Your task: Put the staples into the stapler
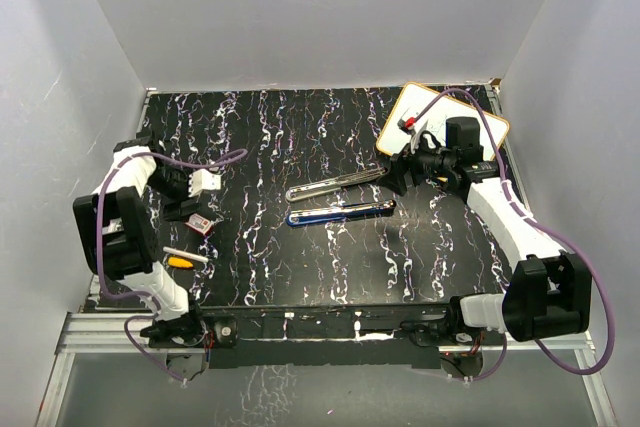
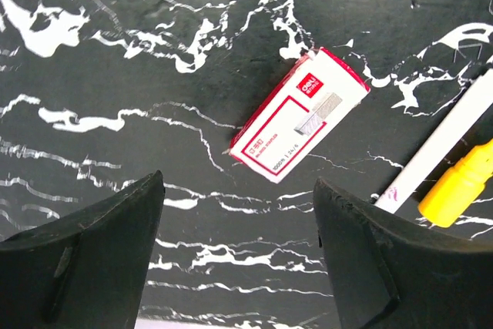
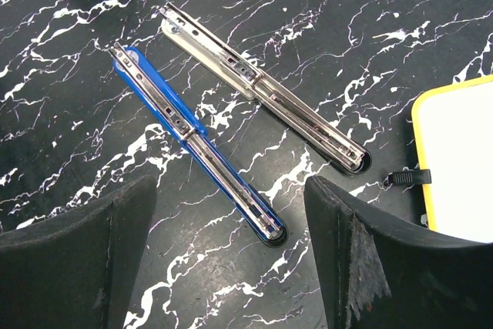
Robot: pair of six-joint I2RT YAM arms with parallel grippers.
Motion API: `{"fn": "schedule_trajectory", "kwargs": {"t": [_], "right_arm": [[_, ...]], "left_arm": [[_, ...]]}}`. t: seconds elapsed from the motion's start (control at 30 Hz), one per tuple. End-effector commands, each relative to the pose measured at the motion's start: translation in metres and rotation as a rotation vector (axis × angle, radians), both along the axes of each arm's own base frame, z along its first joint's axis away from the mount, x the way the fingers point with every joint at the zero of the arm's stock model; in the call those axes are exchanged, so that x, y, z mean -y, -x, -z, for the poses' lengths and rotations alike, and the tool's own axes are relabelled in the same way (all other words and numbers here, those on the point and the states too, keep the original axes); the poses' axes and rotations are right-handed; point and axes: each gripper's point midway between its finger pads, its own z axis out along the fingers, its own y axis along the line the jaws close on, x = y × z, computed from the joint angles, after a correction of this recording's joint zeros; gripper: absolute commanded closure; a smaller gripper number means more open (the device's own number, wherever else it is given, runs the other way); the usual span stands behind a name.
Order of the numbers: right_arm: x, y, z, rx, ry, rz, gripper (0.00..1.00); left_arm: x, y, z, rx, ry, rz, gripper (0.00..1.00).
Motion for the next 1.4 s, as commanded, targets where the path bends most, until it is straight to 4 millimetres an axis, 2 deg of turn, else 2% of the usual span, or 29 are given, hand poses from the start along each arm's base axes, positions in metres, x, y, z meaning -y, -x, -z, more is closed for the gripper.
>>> {"fn": "schedule_trajectory", "kwargs": {"t": [0.0, 0.2, 0.33, 0.43, 0.57, 0.67, 0.83, 0.97, 1.07, 1.13, 1.23, 1.37], "right_arm": [[-0.002, -0.003, -0.017, 0.089, -0.009, -0.025, 0.2], [-0.001, -0.006, -0.012, 0.078, -0.002, -0.015, 0.2], [-0.001, -0.008, -0.01, 0.065, -0.003, -0.008, 0.2], [-0.001, -0.007, -0.01, 0.057, -0.008, -0.007, 0.2], [-0.001, -0.008, -0.013, 0.061, -0.01, -0.002, 0.2], [-0.001, -0.011, -0.014, 0.061, -0.01, 0.001, 0.2], [-0.001, -0.014, -0.007, 0.018, 0.0, 0.0, 0.2], [-0.003, -0.014, 0.004, -0.053, -0.034, 0.031, 0.21], [-0.011, -0.003, 0.013, -0.124, -0.122, 0.041, 0.22], [-0.018, 0.003, 0.019, -0.155, -0.179, 0.035, 0.23], [-0.028, 0.006, 0.021, -0.164, -0.213, 0.01, 0.25], [-0.045, 0.013, 0.03, -0.153, -0.175, -0.043, 0.26]], "left_arm": [[0.011, 0.01, 0.001, -0.013, 0.053, 0.235, 0.23], [0.016, 0.023, 0.023, 0.022, 0.05, 0.328, 0.2], [0.018, 0.026, 0.036, 0.03, 0.05, 0.316, 0.24], [0.019, 0.03, 0.042, 0.012, 0.057, 0.291, 0.34], [0.032, 0.041, 0.035, -0.015, 0.125, 0.208, 0.55], [0.053, 0.053, 0.033, -0.037, 0.177, 0.136, 0.66], [0.105, 0.074, 0.044, -0.089, 0.16, 0.026, 0.69], [0.163, 0.088, 0.037, -0.158, 0.241, -0.028, 0.65], [0.199, 0.086, 0.031, -0.146, 0.288, -0.083, 0.61], [0.22, 0.084, 0.034, -0.122, 0.286, -0.11, 0.57], [0.247, 0.081, 0.044, -0.106, 0.259, -0.12, 0.53], [0.27, 0.082, 0.055, -0.124, 0.221, -0.12, 0.46]]}}
